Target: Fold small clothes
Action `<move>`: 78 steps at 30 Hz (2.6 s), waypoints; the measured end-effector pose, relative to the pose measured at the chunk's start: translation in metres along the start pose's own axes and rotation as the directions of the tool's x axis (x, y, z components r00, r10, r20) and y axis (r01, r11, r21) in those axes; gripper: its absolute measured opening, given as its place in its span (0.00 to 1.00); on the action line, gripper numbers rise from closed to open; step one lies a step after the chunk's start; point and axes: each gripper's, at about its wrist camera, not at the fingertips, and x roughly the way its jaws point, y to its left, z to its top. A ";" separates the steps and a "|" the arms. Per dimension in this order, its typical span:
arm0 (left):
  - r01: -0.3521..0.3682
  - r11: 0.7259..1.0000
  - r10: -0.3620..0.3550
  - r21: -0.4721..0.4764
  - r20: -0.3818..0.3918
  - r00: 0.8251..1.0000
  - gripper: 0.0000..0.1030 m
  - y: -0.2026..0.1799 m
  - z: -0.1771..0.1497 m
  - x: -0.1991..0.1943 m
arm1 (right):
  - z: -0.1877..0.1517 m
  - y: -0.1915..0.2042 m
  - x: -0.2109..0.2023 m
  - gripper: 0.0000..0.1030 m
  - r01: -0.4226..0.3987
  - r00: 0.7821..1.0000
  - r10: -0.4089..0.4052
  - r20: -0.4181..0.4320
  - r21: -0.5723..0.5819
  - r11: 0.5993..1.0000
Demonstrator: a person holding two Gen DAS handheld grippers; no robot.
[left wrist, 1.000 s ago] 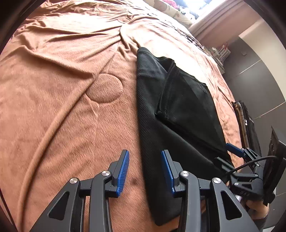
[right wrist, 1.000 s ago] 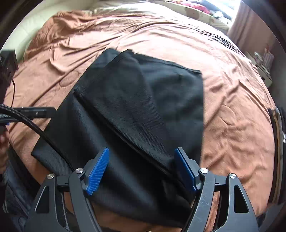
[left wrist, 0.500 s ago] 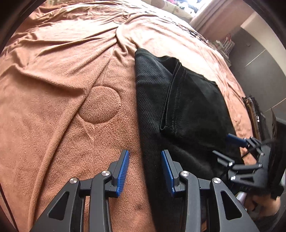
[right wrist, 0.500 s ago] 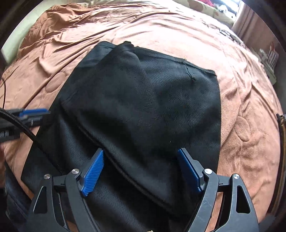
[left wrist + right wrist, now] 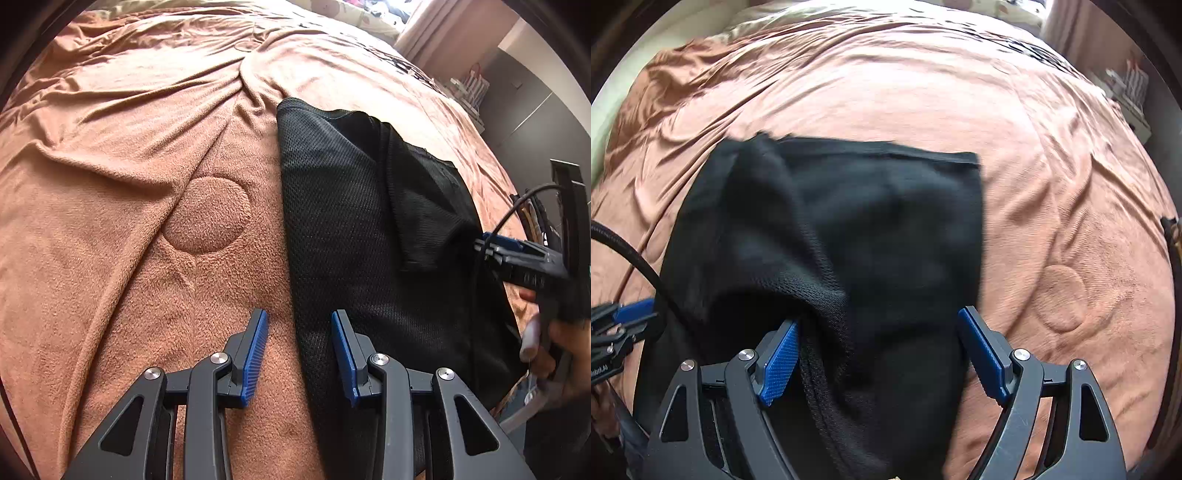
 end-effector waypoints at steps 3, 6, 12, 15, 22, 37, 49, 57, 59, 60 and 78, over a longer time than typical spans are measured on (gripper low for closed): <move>-0.010 1.000 0.010 0.011 -0.002 1.000 0.37 -0.002 0.000 0.001 | 0.006 -0.027 0.004 0.78 -0.003 1.000 0.003 0.007 0.066 0.998; -0.020 1.000 0.021 0.020 -0.007 1.000 0.37 -0.004 0.002 0.001 | 0.008 -0.052 0.004 0.78 0.024 1.000 -0.026 0.016 0.130 0.991; -0.029 0.999 0.029 0.014 -0.007 1.000 0.37 -0.008 0.004 0.003 | -0.006 -0.089 0.000 0.78 0.060 0.998 -0.066 0.019 0.217 0.974; -0.021 1.000 0.021 0.006 -0.011 1.000 0.37 -0.007 0.004 0.002 | -0.014 -0.092 -0.012 0.78 0.020 0.997 -0.034 0.062 0.223 0.975; 0.015 1.000 -0.015 -0.006 0.004 1.000 0.37 -0.003 0.011 -0.008 | -0.026 -0.058 -0.039 0.78 -0.024 0.994 0.021 0.105 0.030 0.999; 0.053 0.998 -0.052 -0.017 0.038 0.998 0.37 0.006 0.023 -0.022 | 0.031 -0.021 0.015 0.79 0.027 0.999 -0.024 0.038 -0.095 0.995; 0.054 0.998 -0.053 -0.022 0.042 0.998 0.37 0.009 0.026 -0.022 | 0.032 -0.060 -0.001 0.78 0.072 0.990 -0.080 0.113 0.073 0.995; 0.043 0.999 -0.042 -0.022 0.023 0.999 0.37 0.006 0.025 -0.011 | 0.002 -0.018 -0.009 0.78 -0.047 0.992 0.063 0.107 -0.144 0.989; 0.037 0.999 -0.037 -0.016 0.023 0.999 0.37 0.004 0.025 -0.012 | 0.001 -0.009 -0.006 0.79 -0.061 0.993 0.080 0.089 -0.201 0.978; 0.034 0.999 -0.034 -0.013 0.022 0.999 0.37 0.003 0.025 -0.011 | -0.001 -0.002 -0.003 0.79 -0.071 0.993 0.091 0.079 -0.226 0.971; 0.030 1.000 -0.030 0.003 -0.016 0.999 0.37 0.005 0.026 0.000 | 0.035 -0.024 0.031 0.78 0.131 0.991 -0.129 0.028 -0.098 0.986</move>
